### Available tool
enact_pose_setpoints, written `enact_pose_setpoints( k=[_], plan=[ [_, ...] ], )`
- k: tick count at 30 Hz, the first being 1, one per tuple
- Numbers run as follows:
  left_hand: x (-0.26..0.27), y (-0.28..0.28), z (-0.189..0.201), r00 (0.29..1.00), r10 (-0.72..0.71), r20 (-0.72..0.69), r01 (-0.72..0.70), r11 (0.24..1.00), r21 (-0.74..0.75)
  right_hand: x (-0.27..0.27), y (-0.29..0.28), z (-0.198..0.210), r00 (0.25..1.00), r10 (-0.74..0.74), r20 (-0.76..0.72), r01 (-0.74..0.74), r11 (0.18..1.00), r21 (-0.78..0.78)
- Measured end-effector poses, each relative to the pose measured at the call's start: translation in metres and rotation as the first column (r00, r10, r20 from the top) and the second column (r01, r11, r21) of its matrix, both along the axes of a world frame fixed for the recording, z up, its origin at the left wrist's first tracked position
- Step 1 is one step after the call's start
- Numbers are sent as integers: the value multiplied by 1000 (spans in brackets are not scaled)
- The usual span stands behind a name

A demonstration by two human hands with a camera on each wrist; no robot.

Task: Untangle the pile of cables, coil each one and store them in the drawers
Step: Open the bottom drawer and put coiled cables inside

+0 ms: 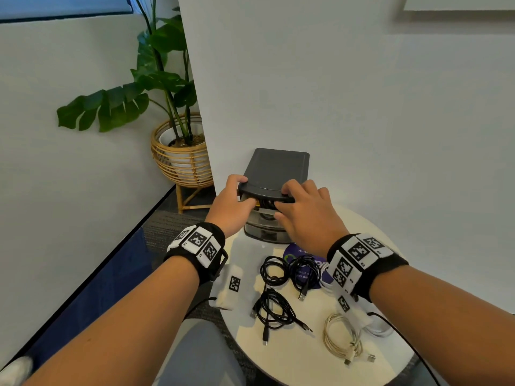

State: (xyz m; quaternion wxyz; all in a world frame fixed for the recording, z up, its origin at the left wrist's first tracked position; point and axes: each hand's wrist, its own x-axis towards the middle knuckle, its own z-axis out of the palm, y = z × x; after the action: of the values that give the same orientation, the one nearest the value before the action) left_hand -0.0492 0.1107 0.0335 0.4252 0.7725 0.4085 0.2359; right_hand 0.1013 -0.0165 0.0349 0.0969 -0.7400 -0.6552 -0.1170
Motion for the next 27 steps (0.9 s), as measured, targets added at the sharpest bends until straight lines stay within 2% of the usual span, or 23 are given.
enact_pose_setpoints(
  k=[6, 13, 17, 20, 27],
  plan=[
    [-2, 1, 0, 998, -42, 43, 47, 992, -113, 17, 3, 4, 992, 20, -127, -11, 997, 74],
    [-2, 4, -3, 997, -44, 65, 51, 993, -107, 20, 4, -1, 975, -21, -220, 54, 988, 147],
    [-1, 8, -5, 997, -51, 60, 55, 996, -70, 20, 6, 12, 958, -49, -283, 60, 998, 29],
    [-2, 11, -9, 997, -56, 47, 55, 998, 11, 21, 9, 17, 964, -84, -254, 65, 995, -80],
    [-3, 17, -15, 997, -68, 46, 64, 995, 73, 24, 10, 15, 971, -61, -232, 41, 995, -87]
  ],
)
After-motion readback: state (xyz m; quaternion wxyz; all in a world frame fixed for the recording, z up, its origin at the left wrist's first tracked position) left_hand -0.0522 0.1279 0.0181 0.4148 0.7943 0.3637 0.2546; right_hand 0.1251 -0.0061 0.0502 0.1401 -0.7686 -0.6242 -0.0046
